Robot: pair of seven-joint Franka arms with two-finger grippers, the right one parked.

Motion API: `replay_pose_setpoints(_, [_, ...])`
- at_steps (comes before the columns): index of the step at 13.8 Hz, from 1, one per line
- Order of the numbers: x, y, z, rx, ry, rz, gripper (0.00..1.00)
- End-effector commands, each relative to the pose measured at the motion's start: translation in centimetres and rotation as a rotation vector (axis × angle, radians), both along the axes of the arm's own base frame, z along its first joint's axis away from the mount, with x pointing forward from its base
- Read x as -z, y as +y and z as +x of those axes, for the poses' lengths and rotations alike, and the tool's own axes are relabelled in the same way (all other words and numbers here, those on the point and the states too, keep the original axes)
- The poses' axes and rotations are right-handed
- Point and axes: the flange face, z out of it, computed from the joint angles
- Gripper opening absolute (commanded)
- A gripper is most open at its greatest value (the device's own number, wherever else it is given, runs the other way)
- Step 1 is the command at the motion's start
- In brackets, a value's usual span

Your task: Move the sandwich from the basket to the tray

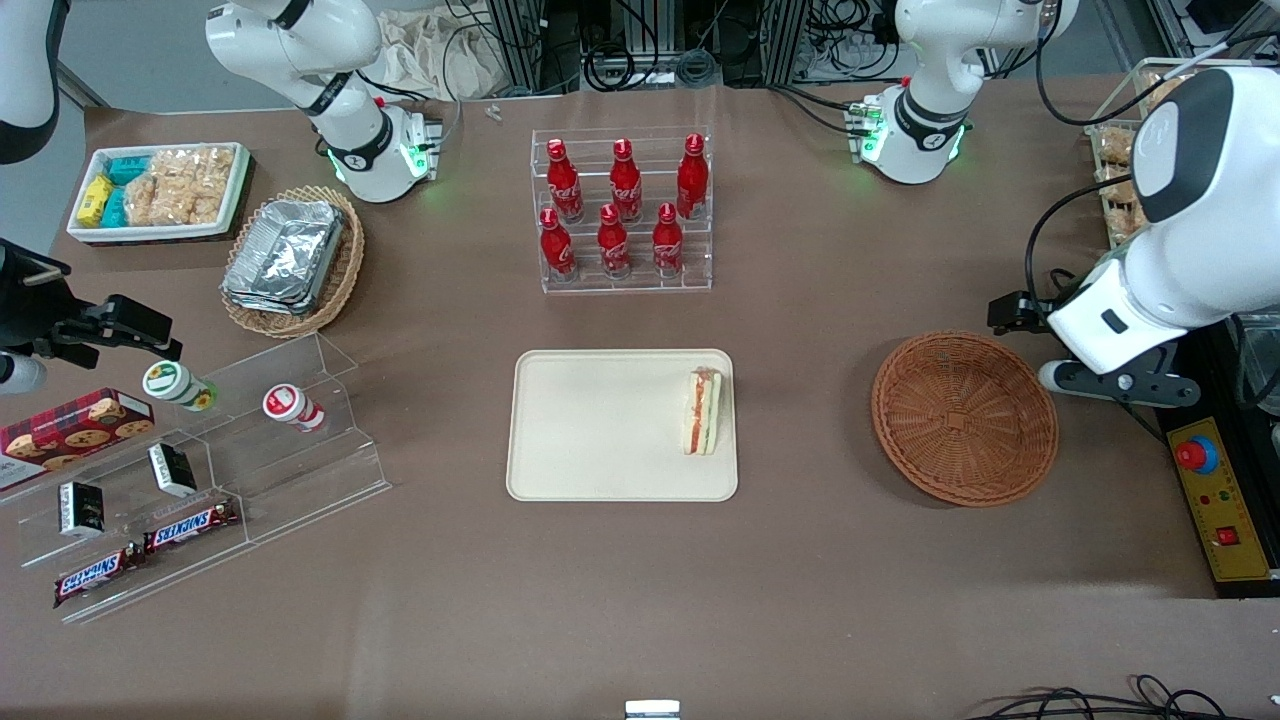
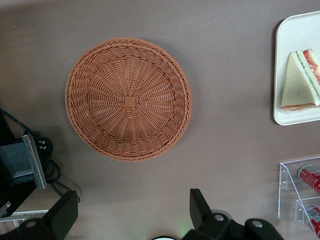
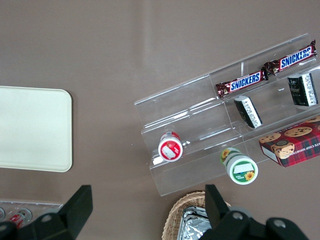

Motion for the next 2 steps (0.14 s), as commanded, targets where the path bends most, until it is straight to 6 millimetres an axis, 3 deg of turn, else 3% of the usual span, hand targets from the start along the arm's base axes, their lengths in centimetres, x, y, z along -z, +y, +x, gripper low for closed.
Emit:
replay_pose_setpoints(1, [-0.73,0.61,-0.11,0.032,-0.015,0.010,1.00])
replay_pose_setpoints(2, [-1.14,0.59,0.02,0.056,-0.023,0.003,1.00])
